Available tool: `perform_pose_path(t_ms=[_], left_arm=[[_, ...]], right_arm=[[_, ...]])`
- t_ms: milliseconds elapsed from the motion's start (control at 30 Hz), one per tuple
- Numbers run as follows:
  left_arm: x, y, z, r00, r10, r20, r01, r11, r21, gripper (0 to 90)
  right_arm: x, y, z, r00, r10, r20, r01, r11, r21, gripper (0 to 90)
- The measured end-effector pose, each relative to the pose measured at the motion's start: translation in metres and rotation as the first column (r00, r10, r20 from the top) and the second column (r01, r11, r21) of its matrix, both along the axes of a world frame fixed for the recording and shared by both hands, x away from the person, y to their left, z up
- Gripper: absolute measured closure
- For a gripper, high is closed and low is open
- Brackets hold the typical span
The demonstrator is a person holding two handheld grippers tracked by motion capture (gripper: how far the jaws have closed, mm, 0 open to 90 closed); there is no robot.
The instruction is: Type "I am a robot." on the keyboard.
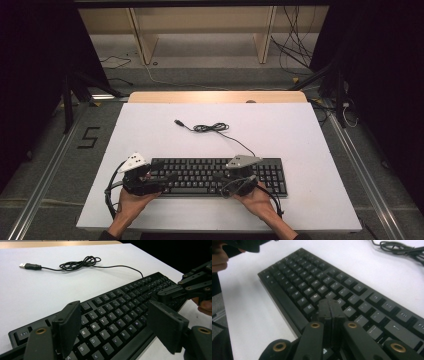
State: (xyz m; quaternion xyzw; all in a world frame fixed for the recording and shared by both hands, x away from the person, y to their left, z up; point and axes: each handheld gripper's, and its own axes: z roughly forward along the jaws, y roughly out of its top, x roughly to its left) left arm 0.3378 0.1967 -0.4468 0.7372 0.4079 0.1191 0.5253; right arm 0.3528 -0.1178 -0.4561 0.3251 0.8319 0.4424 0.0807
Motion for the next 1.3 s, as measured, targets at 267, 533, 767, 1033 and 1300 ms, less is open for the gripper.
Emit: perform_pose_path(t_ms=[267, 533, 767, 1033, 1300], left_arm=[[-0.004, 0.0, -0.002, 1.0, -0.005, 0.007, 0.005, 1.0, 0.001, 27.0], [-0.007, 0.0, -0.003, 0.9999, -0.01, 0.008, 0.01, 0.9999, 0.007, 26.3], [-0.008, 0.0, -0.004, 0.9998, -0.01, 0.019, 0.01, 0.9999, 0.004, 25.7], [-0.008, 0.0, -0.004, 0.9996, -0.013, 0.023, 0.013, 0.9999, 0.006, 25.7], [-0.008, 0.001, -0.005, 0.9996, -0.011, 0.025, 0.011, 0.9999, 0.008, 25.7]], right_arm=[[0.002, 0.007, -0.009, 0.9997, 0.012, -0.021, -0.013, 0.999, -0.039, 90.0], [0.004, 0.013, -0.017, 0.9994, 0.012, -0.033, -0.015, 0.997, -0.077, 90.0], [0.006, 0.015, -0.02, 0.9994, 0.011, -0.034, -0.014, 0.995, -0.097, 90.0], [0.006, 0.017, -0.025, 0.9997, 0.005, -0.025, -0.007, 0.994, -0.112, 90.0], [0.006, 0.013, -0.02, 0.9997, -0.008, -0.023, 0.006, 0.997, -0.071, 90.0]])
